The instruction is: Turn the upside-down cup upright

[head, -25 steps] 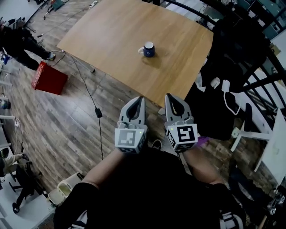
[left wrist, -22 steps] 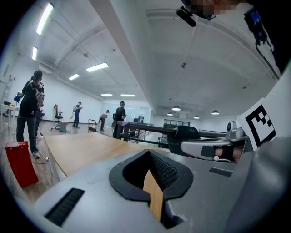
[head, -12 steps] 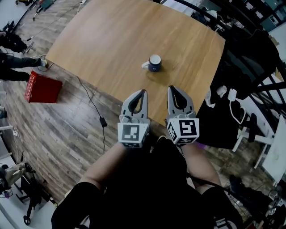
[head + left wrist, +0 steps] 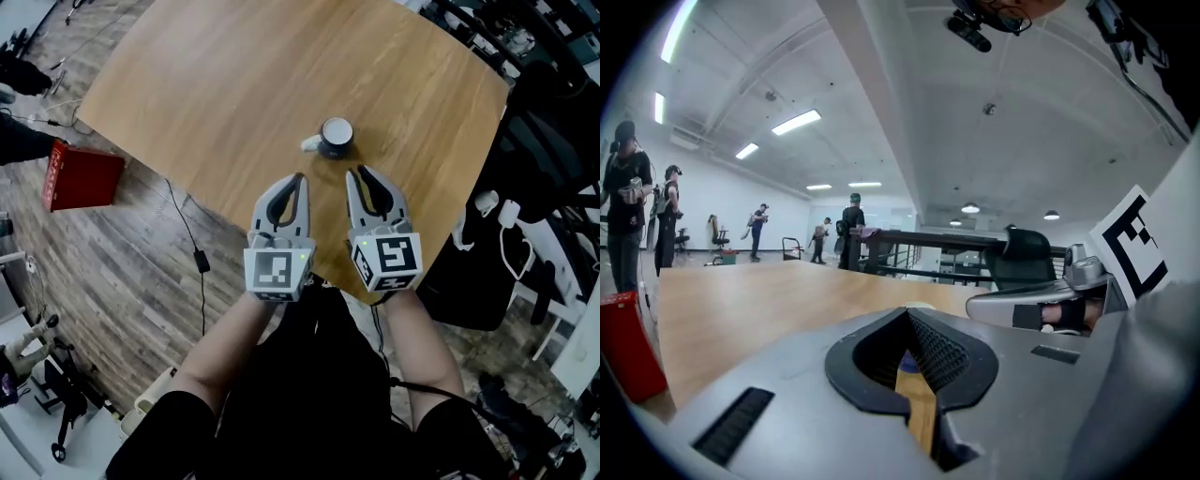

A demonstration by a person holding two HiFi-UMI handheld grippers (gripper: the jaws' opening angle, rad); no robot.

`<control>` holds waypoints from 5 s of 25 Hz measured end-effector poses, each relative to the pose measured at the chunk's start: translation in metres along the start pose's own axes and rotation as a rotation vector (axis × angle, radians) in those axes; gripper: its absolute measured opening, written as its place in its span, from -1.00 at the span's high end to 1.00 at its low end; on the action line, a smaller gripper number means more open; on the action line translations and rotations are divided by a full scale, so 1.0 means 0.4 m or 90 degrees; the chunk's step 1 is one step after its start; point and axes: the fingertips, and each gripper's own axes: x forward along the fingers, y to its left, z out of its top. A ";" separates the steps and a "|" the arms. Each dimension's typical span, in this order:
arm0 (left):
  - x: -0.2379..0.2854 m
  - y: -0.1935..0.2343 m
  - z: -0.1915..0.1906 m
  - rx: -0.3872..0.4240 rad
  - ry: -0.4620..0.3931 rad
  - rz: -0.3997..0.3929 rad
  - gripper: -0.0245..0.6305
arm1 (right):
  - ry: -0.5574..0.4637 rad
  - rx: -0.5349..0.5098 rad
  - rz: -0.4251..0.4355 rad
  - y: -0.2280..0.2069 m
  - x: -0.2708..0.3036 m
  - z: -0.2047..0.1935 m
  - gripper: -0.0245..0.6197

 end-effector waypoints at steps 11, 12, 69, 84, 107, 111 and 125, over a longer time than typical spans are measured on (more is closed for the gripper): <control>0.126 0.050 -0.081 0.001 -0.007 0.011 0.90 | -0.010 0.014 0.001 -0.062 0.108 -0.075 0.73; 0.132 0.048 -0.085 0.002 -0.007 0.007 0.90 | -0.012 0.015 0.001 -0.063 0.112 -0.076 0.73; 0.191 0.057 -0.146 0.015 -0.006 -0.038 0.83 | -0.010 -0.027 0.007 -0.088 0.320 -0.025 0.05; 0.230 -0.033 -0.149 0.054 0.023 -0.230 0.17 | -0.036 0.196 0.033 -0.153 0.213 -0.017 0.05; 0.198 -0.040 -0.083 0.002 -0.028 -0.200 0.75 | -0.059 0.254 0.056 -0.179 0.164 -0.026 0.05; 0.189 -0.037 -0.073 0.016 -0.033 -0.195 0.75 | -0.058 0.249 0.054 -0.172 0.154 -0.030 0.05; 0.172 -0.031 -0.046 0.070 -0.026 -0.158 0.75 | -0.032 -0.007 0.081 -0.103 0.073 0.018 0.40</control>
